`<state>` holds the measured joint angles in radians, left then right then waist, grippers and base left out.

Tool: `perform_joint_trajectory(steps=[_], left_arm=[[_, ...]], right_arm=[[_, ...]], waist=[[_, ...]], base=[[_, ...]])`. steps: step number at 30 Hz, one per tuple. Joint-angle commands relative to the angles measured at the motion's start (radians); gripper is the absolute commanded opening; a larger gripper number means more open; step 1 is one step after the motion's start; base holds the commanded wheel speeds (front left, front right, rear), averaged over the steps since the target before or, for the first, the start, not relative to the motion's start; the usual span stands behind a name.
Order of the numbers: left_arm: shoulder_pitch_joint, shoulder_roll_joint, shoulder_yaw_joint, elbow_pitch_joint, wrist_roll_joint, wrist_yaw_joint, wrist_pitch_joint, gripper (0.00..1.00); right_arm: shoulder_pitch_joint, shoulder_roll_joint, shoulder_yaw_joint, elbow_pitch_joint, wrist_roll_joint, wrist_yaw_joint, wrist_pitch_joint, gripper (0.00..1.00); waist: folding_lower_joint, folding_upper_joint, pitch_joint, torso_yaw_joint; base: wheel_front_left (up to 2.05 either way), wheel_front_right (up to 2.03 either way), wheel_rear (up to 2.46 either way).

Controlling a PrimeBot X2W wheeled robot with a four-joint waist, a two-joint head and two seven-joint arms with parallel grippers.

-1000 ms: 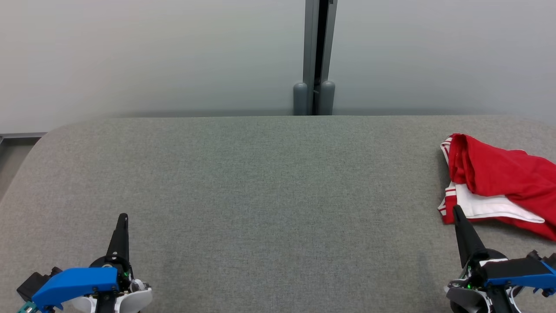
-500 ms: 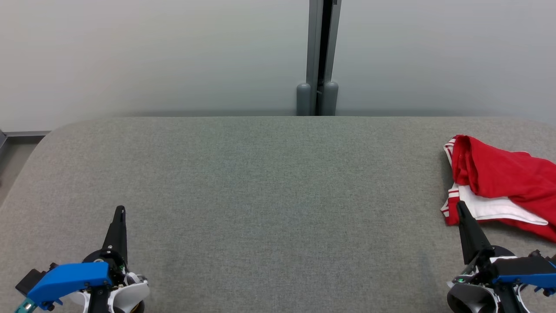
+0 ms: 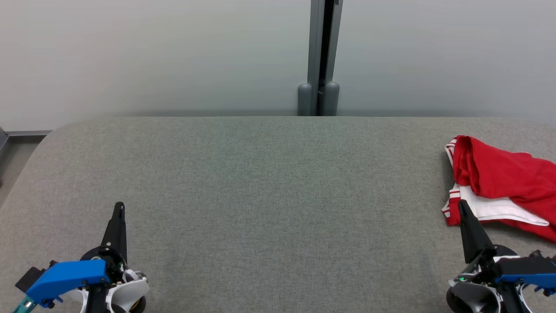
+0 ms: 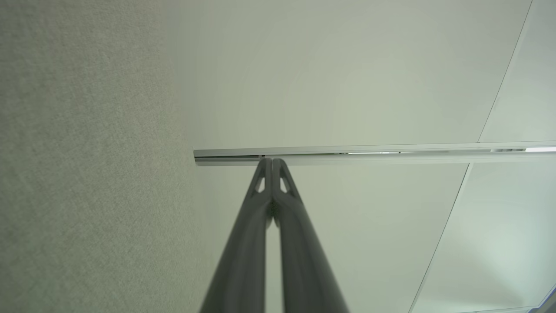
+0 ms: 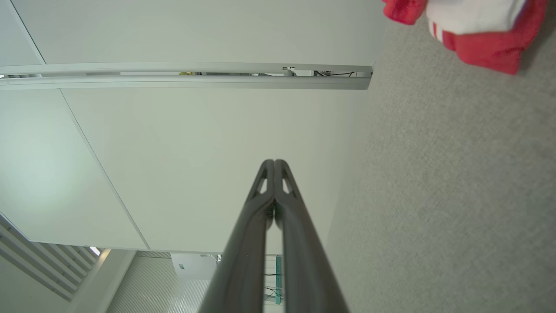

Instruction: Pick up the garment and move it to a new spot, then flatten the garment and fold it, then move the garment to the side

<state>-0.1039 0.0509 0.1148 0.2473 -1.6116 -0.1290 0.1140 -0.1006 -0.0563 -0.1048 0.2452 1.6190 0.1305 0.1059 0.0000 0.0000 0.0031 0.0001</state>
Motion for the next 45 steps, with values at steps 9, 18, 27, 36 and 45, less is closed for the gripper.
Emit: perform_joint_trajectory(steps=[9,18,27,36,45], left_arm=[[-0.012,-0.002,0.002,-0.004,-0.002,-0.005,0.004,0.0],[-0.012,-0.002,0.002,-0.004,-0.002,-0.005,0.004,0.0],[-0.012,-0.002,0.002,-0.004,-0.002,-0.005,0.004,0.0],[-0.012,-0.002,0.002,-0.004,-0.002,-0.005,0.004,0.0],[-0.012,-0.002,0.002,-0.004,-0.002,-0.005,0.004,0.0]], right_arm=[[-0.013,-0.001,-0.004,-0.003,0.001,0.0,0.004,0.0],[-0.013,0.0,-0.005,-0.003,-0.001,0.0,0.006,0.0],[-0.013,0.001,-0.006,-0.003,-0.002,0.0,0.007,0.0],[-0.013,0.002,-0.007,-0.003,-0.003,0.0,0.007,0.0],[-0.013,0.003,-0.008,-0.003,-0.004,0.0,0.007,0.0]], waist=[[0.0,0.0,0.0,0.0],[0.0,0.0,0.0,0.0],[0.0,0.0,0.0,0.0],[0.0,0.0,0.0,0.0],[0.0,0.0,0.0,0.0]], base=[[0.0,0.0,0.0],[0.0,0.0,0.0],[0.0,0.0,0.0],[0.0,0.0,0.0],[0.0,0.0,0.0]])
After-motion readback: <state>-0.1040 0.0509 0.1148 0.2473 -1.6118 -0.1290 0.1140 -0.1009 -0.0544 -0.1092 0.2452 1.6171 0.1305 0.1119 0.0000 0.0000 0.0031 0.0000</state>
